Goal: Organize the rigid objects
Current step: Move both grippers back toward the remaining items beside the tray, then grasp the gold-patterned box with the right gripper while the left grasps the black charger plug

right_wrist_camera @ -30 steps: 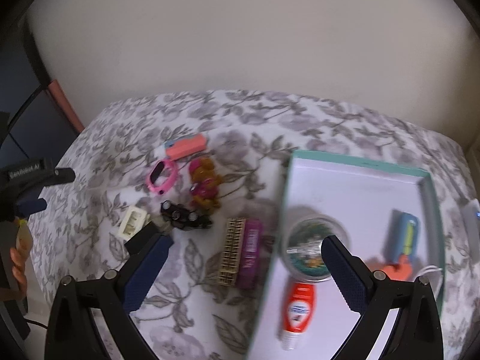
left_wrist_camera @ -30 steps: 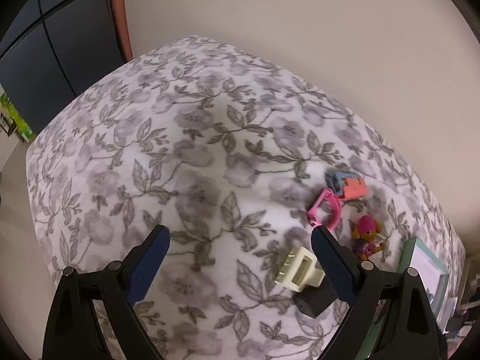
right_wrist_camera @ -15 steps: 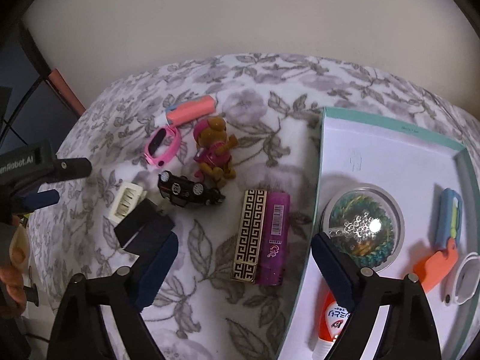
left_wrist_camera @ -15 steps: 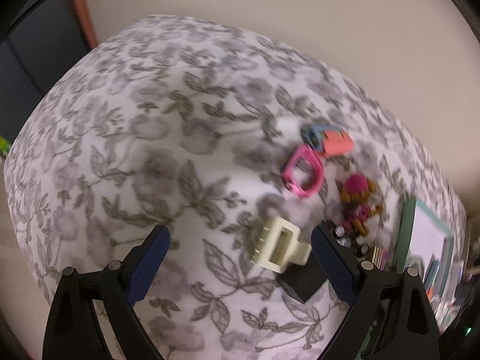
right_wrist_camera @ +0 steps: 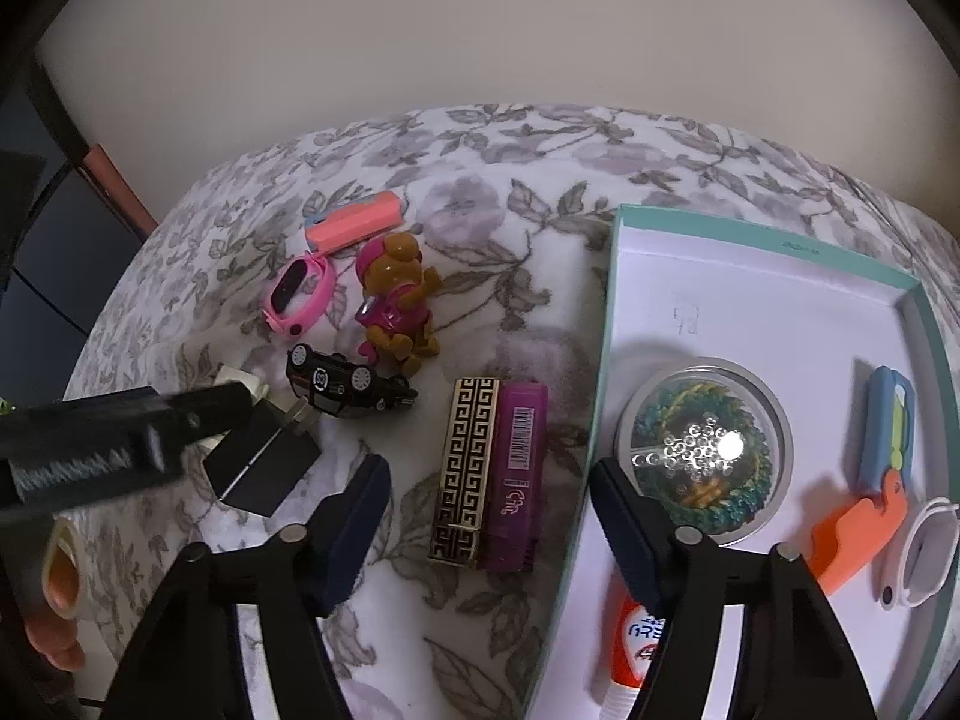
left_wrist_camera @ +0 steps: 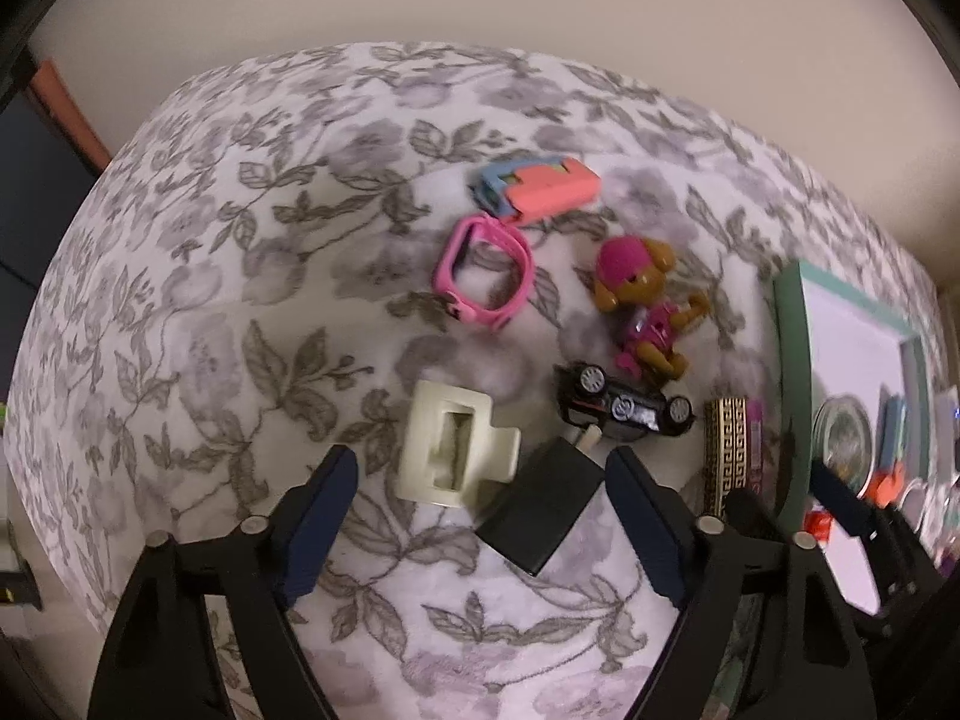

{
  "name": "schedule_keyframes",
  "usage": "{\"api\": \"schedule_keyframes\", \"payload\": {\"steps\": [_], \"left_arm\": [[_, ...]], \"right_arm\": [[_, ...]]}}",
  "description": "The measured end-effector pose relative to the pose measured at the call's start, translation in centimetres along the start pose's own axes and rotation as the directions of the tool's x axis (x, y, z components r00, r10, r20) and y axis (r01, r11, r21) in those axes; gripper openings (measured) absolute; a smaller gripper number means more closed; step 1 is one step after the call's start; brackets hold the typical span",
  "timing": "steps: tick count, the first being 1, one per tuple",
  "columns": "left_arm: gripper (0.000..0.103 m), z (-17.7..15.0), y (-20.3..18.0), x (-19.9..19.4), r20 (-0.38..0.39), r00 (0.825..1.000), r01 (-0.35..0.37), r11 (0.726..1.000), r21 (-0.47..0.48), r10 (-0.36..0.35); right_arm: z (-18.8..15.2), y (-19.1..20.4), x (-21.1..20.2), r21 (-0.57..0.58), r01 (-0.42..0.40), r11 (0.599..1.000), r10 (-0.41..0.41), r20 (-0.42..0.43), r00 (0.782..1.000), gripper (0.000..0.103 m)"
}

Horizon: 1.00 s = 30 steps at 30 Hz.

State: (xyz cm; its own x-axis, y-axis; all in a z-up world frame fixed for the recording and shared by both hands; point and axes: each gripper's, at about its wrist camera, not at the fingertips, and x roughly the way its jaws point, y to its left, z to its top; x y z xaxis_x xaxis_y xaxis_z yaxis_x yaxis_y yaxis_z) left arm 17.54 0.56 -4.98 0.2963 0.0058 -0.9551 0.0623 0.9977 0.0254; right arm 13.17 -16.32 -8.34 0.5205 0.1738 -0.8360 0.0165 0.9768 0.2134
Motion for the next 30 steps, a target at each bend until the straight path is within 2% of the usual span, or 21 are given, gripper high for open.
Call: {"api": "schedule_keyframes", "payload": {"steps": [1, 2, 7, 10, 14, 22, 23, 25, 30], "left_arm": [[0.069, -0.1, -0.2, 0.2, -0.009, 1.0, 0.001, 1.0, 0.006, -0.001], [0.067, -0.1, -0.3, 0.5, -0.018, 1.0, 0.005, 1.0, 0.011, -0.005], [0.065, -0.3, -0.8, 0.8, -0.032, 0.999, 0.022, 0.999, 0.027, -0.021], [0.065, -0.3, -1.1, 0.8, -0.033, 0.999, 0.021, 0.999, 0.036, -0.02], [0.065, -0.3, -1.2, 0.8, -0.042, 0.999, 0.032, 0.999, 0.04, -0.03], [0.064, -0.4, -1.5, 0.8, -0.042, 0.998, 0.038, 0.997, 0.063, -0.035], [0.062, -0.4, -1.6, 0.8, -0.042, 0.999, 0.037, 0.997, 0.069, -0.034], [0.051, -0.4, -1.8, 0.9, -0.045, 0.998, 0.037, 0.996, 0.078, -0.034], [0.045, -0.5, -1.9, 0.9, -0.051, 0.997, 0.057, 0.995, 0.085, -0.053]], "right_arm": [[0.0, -0.1, -0.1, -0.002, 0.005, 1.0, -0.005, -0.001, 1.0, 0.066], [0.0, -0.1, -0.2, -0.001, 0.007, 1.0, -0.007, -0.001, 1.0, 0.064], [0.2, -0.1, -0.8, -0.006, 0.007, 1.0, -0.007, 0.011, 1.0, 0.061], [0.3, 0.2, -1.3, -0.019, 0.002, 1.0, -0.002, 0.023, 1.0, 0.054], [0.3, 0.8, -1.5, -0.037, -0.014, 0.999, 0.015, 0.027, 1.0, 0.052], [-0.6, 2.0, 0.7, -0.08, -0.016, 0.997, 0.014, -0.033, 0.999, 0.044], [-0.7, 2.0, 0.9, -0.08, -0.017, 0.997, 0.014, -0.038, 0.999, 0.044], [-0.9, 1.9, 1.3, -0.077, -0.018, 0.997, 0.015, -0.044, 0.999, 0.041], [-1.0, 2.2, 1.4, -0.088, -0.021, 0.996, 0.017, -0.045, 0.999, 0.038]]}}
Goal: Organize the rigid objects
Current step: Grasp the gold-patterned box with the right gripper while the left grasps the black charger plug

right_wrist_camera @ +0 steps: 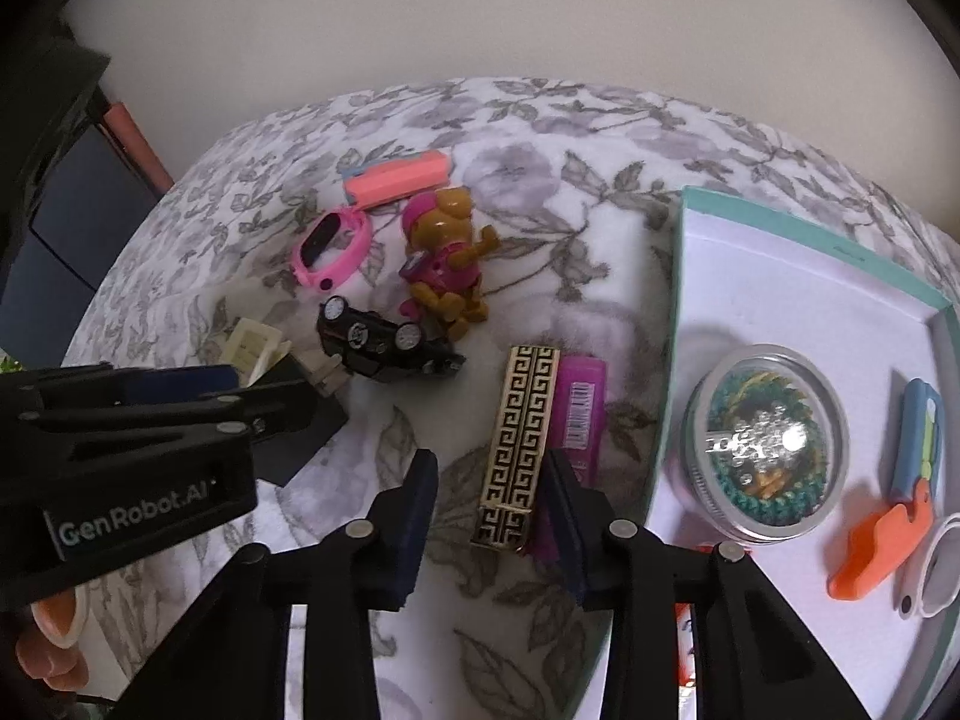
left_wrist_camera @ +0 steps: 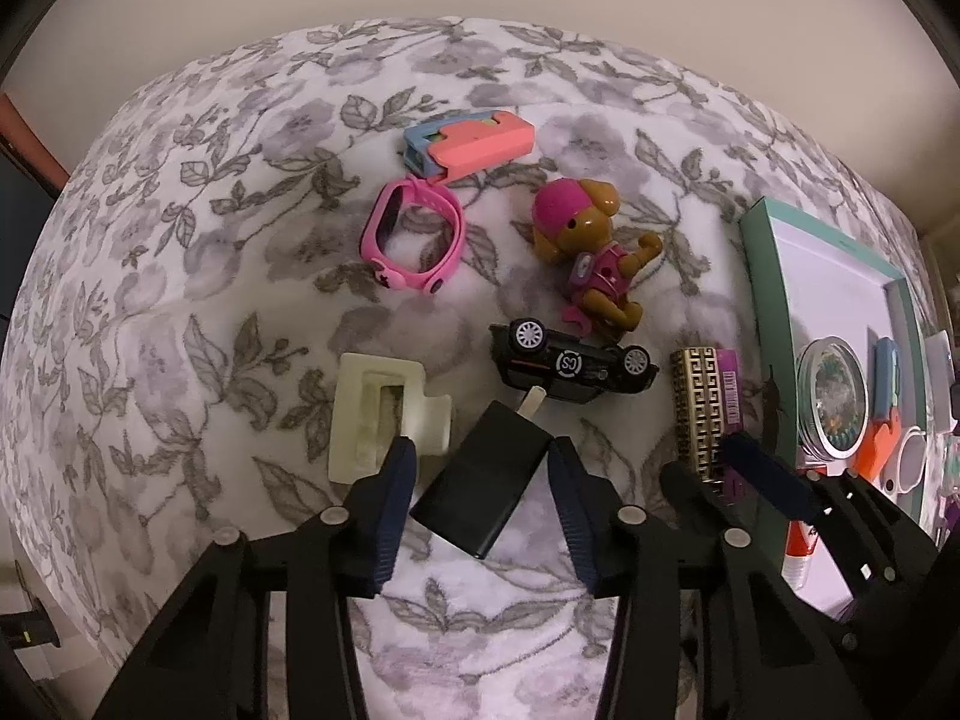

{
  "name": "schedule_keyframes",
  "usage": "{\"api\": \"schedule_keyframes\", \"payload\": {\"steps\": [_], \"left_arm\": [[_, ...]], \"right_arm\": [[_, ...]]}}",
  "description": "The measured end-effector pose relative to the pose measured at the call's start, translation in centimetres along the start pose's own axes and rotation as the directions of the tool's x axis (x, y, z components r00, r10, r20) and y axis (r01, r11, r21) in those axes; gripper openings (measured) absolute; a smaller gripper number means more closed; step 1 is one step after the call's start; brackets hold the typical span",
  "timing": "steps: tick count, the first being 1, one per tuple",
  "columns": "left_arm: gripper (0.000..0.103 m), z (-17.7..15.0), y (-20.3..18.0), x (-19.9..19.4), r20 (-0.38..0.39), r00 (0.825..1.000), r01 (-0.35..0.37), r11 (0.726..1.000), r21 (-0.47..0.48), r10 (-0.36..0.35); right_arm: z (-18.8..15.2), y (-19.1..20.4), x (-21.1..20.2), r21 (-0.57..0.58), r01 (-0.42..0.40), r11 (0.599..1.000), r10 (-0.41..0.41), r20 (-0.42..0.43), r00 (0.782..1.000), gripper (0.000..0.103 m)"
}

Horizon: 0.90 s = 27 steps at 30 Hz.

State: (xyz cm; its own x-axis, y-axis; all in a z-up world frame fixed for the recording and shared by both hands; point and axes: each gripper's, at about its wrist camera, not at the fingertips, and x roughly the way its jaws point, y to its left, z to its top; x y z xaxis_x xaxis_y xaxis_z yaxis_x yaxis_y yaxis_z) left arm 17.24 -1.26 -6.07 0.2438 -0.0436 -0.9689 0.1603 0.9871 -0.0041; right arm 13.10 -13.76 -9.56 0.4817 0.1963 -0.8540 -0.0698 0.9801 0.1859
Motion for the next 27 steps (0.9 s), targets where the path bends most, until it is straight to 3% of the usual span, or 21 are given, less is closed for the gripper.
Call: {"api": "schedule_keyframes", "payload": {"steps": [10, 22, 25, 27], "left_arm": [[0.043, -0.3, 0.1, 1.1, -0.019, 1.0, -0.005, 1.0, 0.002, 0.005], [0.04, -0.6, -1.2, 1.5, 0.01, 0.997, -0.071, 0.997, 0.035, 0.071], [0.034, -0.6, -1.0, 1.3, 0.02, 0.997, -0.079, 0.996, 0.032, 0.079], [0.034, -0.6, -0.9, 1.3, 0.023, 0.997, -0.076, 0.997, 0.031, 0.075]], "right_arm": [[-0.1, 0.4, 1.1, -0.004, 0.025, 1.0, -0.025, -0.021, 0.999, 0.039], [-0.3, 1.2, 1.7, -0.02, 0.079, 0.997, -0.079, -0.012, 0.997, 0.037], [-0.2, 0.9, 1.7, -0.01, 0.092, 0.996, -0.092, -0.011, 0.996, 0.027], [-0.2, 0.5, 1.6, 0.007, 0.075, 0.997, -0.075, -0.011, 0.997, 0.026]]}}
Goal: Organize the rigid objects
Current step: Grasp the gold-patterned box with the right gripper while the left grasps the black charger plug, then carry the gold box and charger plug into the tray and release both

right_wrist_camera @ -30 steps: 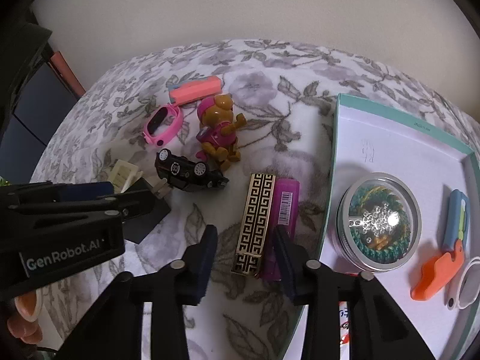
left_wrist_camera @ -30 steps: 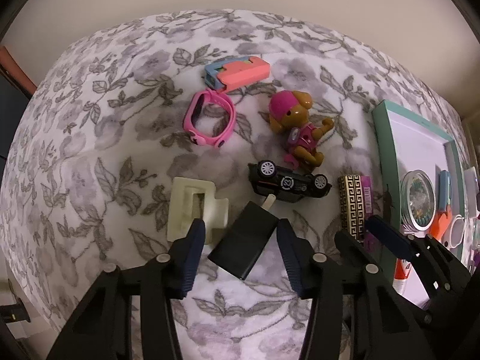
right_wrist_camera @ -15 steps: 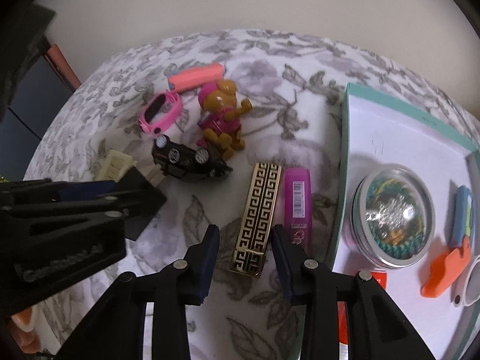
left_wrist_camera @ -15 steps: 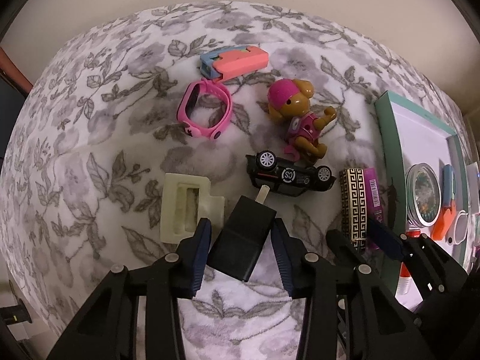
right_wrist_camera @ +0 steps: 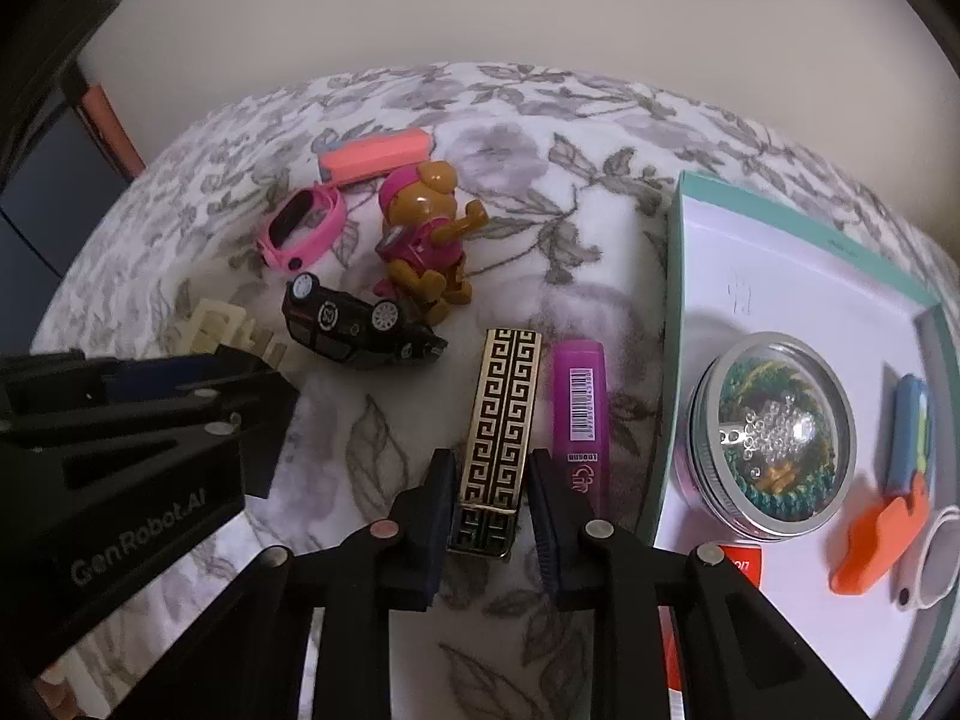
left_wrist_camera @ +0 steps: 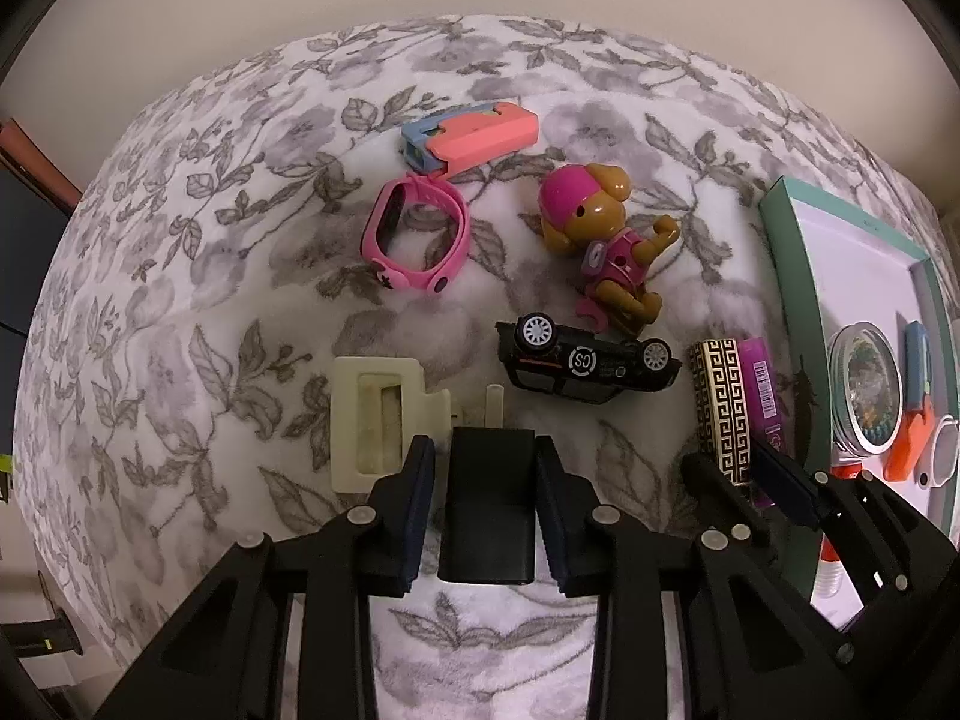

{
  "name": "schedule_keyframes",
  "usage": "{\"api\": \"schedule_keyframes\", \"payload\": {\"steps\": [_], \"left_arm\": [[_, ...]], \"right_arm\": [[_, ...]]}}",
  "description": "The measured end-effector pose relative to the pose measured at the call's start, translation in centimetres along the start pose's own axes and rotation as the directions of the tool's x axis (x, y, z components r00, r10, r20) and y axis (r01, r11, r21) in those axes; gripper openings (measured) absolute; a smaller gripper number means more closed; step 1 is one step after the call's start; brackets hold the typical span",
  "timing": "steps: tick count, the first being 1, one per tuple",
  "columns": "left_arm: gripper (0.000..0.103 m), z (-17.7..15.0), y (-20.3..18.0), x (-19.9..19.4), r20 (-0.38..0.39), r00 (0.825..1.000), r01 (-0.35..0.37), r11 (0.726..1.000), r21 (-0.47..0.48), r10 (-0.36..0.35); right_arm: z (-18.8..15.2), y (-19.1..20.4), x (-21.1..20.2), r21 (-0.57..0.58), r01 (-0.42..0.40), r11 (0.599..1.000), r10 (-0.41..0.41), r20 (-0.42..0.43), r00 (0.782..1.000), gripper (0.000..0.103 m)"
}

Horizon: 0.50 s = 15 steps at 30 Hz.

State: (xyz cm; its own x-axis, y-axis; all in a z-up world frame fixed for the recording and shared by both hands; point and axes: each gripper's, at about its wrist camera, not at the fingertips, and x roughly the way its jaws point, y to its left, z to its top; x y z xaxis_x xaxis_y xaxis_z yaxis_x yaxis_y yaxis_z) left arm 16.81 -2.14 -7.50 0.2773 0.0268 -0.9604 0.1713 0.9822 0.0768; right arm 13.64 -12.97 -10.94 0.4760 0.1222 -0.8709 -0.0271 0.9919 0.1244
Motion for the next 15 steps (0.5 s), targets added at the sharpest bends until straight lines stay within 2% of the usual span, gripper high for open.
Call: {"api": "schedule_keyframes", "payload": {"steps": [7, 15], "left_arm": [[0.031, 0.5, 1.2, -1.0, 0.024, 1.0, -0.002, 0.999, -0.046, 0.003], [0.029, 0.9, 1.6, -3.6, 0.086, 0.996, 0.033, 0.996, -0.085, -0.026]], "right_arm": [[0.0, -0.5, -0.8, 0.004, -0.025, 1.0, 0.025, 0.015, 1.0, 0.023], [0.6, -1.5, -2.3, 0.039, -0.06, 0.997, 0.058, 0.047, 0.997, 0.023]]}}
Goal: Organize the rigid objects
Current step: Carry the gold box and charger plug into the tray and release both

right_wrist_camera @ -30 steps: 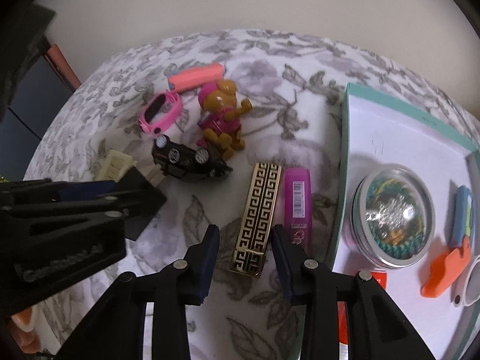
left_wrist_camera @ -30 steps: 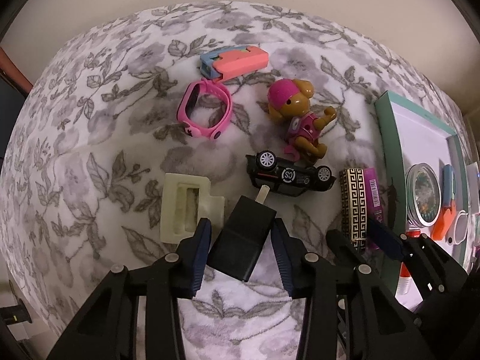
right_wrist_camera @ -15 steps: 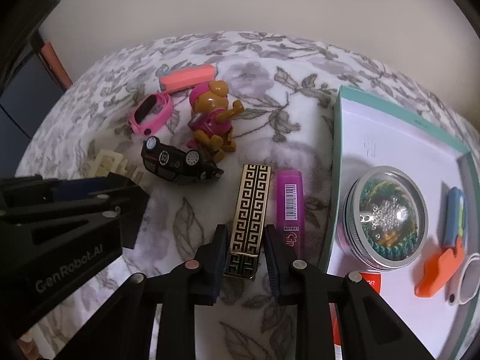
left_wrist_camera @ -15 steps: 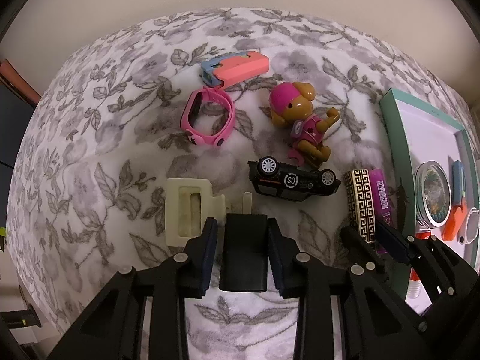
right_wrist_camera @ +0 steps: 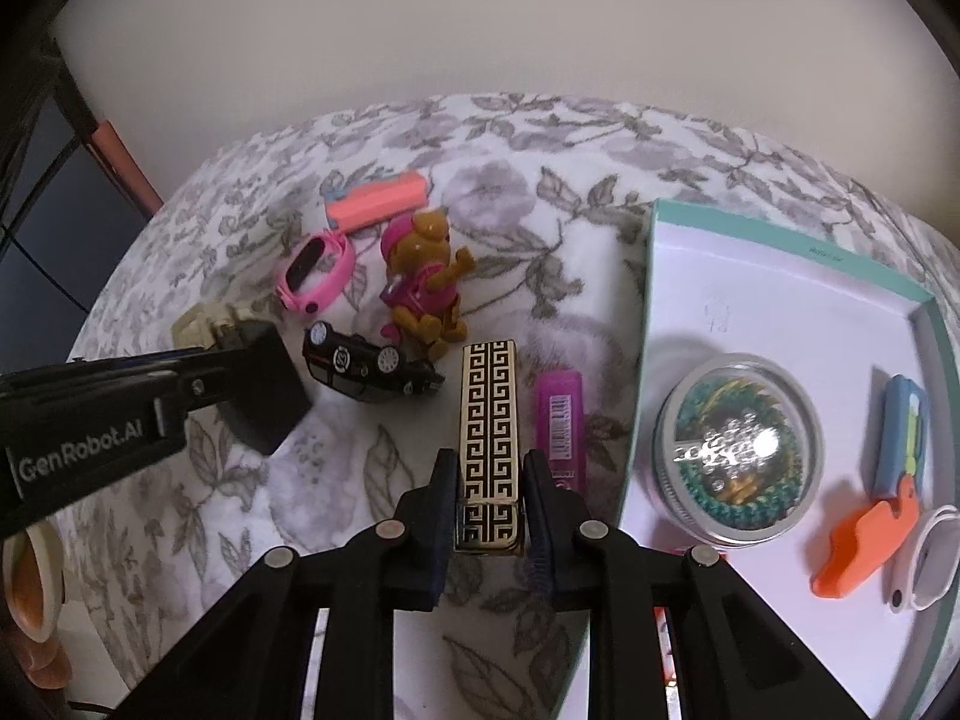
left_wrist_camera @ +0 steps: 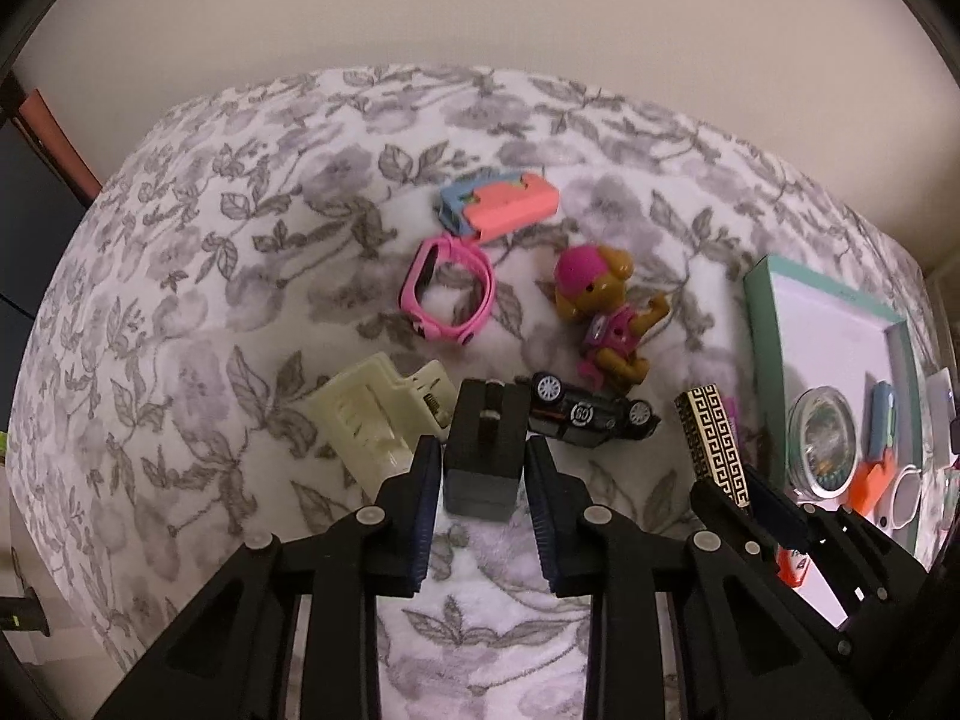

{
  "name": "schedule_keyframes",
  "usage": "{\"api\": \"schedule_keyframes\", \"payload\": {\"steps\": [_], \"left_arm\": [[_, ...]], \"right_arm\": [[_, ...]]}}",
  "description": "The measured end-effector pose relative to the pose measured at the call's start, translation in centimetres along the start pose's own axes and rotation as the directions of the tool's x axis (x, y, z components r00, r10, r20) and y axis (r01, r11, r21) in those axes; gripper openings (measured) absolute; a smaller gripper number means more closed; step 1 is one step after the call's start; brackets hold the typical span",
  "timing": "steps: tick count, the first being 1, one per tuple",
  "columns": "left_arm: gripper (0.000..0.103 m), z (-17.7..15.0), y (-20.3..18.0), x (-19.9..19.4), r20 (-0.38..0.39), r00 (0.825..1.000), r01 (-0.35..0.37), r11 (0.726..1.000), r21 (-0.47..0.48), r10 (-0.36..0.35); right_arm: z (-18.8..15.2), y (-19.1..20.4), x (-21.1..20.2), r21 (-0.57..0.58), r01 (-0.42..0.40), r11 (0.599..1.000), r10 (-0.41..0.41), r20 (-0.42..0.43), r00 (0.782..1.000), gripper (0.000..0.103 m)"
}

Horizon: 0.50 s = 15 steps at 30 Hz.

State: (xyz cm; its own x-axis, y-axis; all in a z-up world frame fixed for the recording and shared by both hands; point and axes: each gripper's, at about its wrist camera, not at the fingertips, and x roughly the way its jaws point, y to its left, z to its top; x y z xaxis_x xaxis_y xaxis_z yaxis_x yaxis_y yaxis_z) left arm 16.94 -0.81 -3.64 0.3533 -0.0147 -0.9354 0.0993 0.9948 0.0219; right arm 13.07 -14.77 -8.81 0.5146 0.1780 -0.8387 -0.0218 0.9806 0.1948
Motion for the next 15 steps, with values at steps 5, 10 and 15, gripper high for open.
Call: {"api": "schedule_keyframes", "payload": {"steps": [5, 10, 15], "left_arm": [[0.028, 0.6, 0.1, -2.3, 0.061, 0.998, 0.026, 1.0, 0.0, -0.026], [0.028, 1.0, 0.2, -5.2, 0.131, 0.99, 0.05, 0.999, 0.0, -0.049], [0.028, 1.3, -0.1, -7.6, 0.188, 0.98, 0.064, 0.998, 0.005, -0.063]], "right_arm": [[0.9, -0.6, -2.5, 0.02, -0.026, 0.999, 0.024, 0.063, 0.998, 0.023], [1.6, -1.3, -5.8, 0.031, -0.034, 0.999, 0.029, 0.136, 0.99, 0.023], [2.2, -1.6, -8.3, 0.031, -0.022, 0.999, 0.015, 0.192, 0.981, 0.023]]}}
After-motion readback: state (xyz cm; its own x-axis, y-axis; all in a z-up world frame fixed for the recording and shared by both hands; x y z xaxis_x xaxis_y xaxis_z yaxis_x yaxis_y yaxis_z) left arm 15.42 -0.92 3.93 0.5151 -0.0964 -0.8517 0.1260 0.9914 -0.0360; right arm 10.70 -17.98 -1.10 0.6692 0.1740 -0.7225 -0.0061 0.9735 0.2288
